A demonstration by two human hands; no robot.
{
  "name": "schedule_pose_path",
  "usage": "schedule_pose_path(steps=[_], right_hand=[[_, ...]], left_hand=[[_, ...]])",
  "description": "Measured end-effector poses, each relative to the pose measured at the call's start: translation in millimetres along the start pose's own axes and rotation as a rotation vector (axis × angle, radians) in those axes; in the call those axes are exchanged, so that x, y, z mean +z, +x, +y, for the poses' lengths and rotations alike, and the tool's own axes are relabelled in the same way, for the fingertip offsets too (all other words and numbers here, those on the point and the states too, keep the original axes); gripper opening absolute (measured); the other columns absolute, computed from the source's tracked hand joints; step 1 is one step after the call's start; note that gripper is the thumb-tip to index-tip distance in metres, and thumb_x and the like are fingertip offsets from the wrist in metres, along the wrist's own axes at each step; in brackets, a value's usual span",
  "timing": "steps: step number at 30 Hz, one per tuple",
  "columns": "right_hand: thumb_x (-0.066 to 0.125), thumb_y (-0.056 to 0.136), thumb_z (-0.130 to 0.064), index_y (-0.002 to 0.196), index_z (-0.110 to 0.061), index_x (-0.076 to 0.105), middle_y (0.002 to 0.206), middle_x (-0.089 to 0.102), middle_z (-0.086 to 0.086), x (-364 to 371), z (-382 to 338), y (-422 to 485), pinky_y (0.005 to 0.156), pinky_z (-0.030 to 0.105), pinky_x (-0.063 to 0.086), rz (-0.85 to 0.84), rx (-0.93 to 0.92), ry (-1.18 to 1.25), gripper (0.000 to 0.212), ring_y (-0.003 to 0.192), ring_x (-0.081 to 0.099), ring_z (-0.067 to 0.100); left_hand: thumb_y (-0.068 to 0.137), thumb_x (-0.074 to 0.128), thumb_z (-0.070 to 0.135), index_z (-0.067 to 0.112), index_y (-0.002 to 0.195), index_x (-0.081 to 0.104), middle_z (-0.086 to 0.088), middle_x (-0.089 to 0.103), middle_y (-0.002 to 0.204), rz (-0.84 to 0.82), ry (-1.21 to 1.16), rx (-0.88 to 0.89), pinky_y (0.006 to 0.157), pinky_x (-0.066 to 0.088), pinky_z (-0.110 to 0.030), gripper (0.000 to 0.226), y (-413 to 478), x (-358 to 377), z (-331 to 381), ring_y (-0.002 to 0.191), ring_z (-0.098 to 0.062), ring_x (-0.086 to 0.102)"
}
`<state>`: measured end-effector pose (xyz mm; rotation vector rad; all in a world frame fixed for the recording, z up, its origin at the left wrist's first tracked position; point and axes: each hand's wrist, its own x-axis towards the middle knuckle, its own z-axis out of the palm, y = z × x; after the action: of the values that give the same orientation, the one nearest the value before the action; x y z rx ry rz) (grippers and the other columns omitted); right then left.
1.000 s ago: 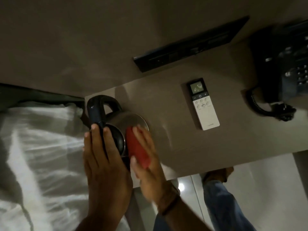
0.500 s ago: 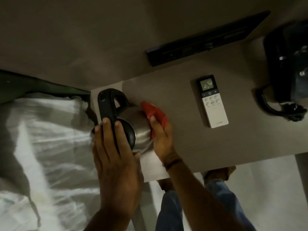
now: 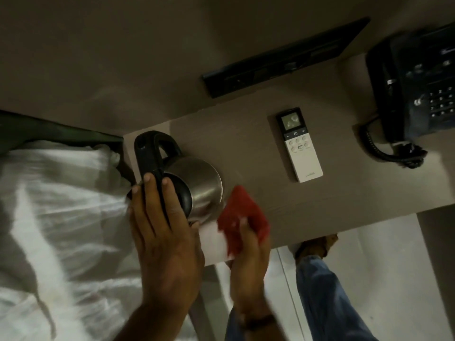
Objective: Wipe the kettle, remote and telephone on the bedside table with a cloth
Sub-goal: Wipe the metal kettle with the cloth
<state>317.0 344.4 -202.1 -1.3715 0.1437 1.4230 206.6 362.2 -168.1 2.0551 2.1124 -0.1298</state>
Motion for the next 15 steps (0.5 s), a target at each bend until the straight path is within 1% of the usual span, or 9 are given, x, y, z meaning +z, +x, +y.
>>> schedule_pose_path(steps=[1,2,4,5,7,9,11,13,15], right_hand=[[0.064,0.095,-0.029,0.113,-0.046,0.077,0.121,0.079,0.003,4.4,-8.1,11.9,0.105,0.054,0.059,-0.043,-0.04,-0.055,0.028,0.115,0.075,0.028],[0.06,0.096,-0.027,0.123,-0.042,0.074,0.123,0.078,0.002,10.9,-16.6,29.0,0.101,0.043,0.062,-0.184,-0.076,-0.111,0.035,0.116,0.074,0.024],[0.056,0.103,-0.019,0.145,-0.018,0.06,0.13,0.072,0.003,40.2,-33.1,63.8,0.098,0.027,0.061,-0.392,-0.07,-0.308,0.043,0.116,0.072,0.009],[0.055,0.105,-0.013,0.148,-0.009,0.057,0.133,0.069,0.004,58.4,-36.8,75.9,0.101,0.026,0.06,-0.465,-0.059,-0.411,0.043,0.116,0.071,0.005],[0.056,0.104,-0.006,0.146,-0.003,0.058,0.144,0.064,0.011,74.8,-23.7,83.5,0.115,0.042,0.052,-0.504,-0.114,-0.515,0.042,0.131,0.065,0.016],[0.057,0.104,-0.015,0.148,-0.011,0.058,0.152,0.059,0.011,66.7,-3.2,72.8,0.119,0.052,0.048,-0.397,-0.101,-0.453,0.044,0.139,0.059,0.025],[0.06,0.101,-0.029,0.151,-0.024,0.054,0.152,0.059,0.004,41.9,9.8,48.7,0.115,0.048,0.052,-0.297,0.027,-0.269,0.05,0.136,0.061,0.021],[0.069,0.096,-0.042,0.143,-0.033,0.059,0.143,0.067,0.003,9.9,17.4,25.8,0.115,0.053,0.05,-0.136,0.18,-0.162,0.049,0.13,0.066,0.023],[0.075,0.082,-0.05,0.133,-0.035,0.063,0.126,0.078,0.008,-23.8,7.1,8.7,0.108,0.06,0.053,0.061,0.329,-0.109,0.054,0.116,0.073,0.032]], left_hand=[[0.087,0.081,0.022,-0.002,0.169,0.015,-0.031,0.013,0.175,0.002,0.038,0.006,0.124,0.028,-0.072,0.108,2.7,0.7,0.1,0.161,-0.053,0.015],[0.087,0.081,0.022,-0.002,0.169,0.015,-0.03,0.013,0.175,0.004,0.056,-0.002,0.124,0.028,-0.072,0.108,3.6,0.5,1.6,0.161,-0.053,0.015],[0.086,0.079,0.022,-0.002,0.169,0.015,-0.03,0.013,0.175,0.001,0.036,0.001,0.124,0.028,-0.072,0.107,2.5,0.6,1.7,0.161,-0.053,0.015],[0.086,0.079,0.022,-0.002,0.169,0.015,-0.03,0.013,0.175,-0.004,0.053,0.009,0.124,0.028,-0.072,0.107,3.1,0.5,2.2,0.162,-0.053,0.015],[0.086,0.079,0.023,-0.002,0.169,0.015,-0.03,0.013,0.175,0.002,0.064,0.001,0.124,0.028,-0.071,0.108,3.1,3.2,-0.4,0.162,-0.052,0.015],[0.085,0.08,0.021,-0.001,0.169,0.014,-0.03,0.013,0.175,0.012,0.081,0.009,0.124,0.028,-0.071,0.11,2.7,3.9,-0.5,0.162,-0.051,0.014],[0.084,0.082,0.017,-0.002,0.169,0.013,-0.03,0.012,0.175,0.029,0.069,0.008,0.125,0.027,-0.071,0.111,2.4,4.9,-1.1,0.162,-0.051,0.014],[0.085,0.083,0.016,-0.002,0.169,0.012,-0.03,0.011,0.175,0.002,0.066,0.014,0.125,0.026,-0.072,0.112,2.6,1.9,-2.2,0.162,-0.053,0.013],[0.093,0.075,0.028,-0.002,0.17,0.01,-0.028,0.005,0.178,-0.004,0.048,0.024,0.126,0.02,-0.074,0.105,-1.7,-1.7,-2.8,0.163,-0.053,0.009]])
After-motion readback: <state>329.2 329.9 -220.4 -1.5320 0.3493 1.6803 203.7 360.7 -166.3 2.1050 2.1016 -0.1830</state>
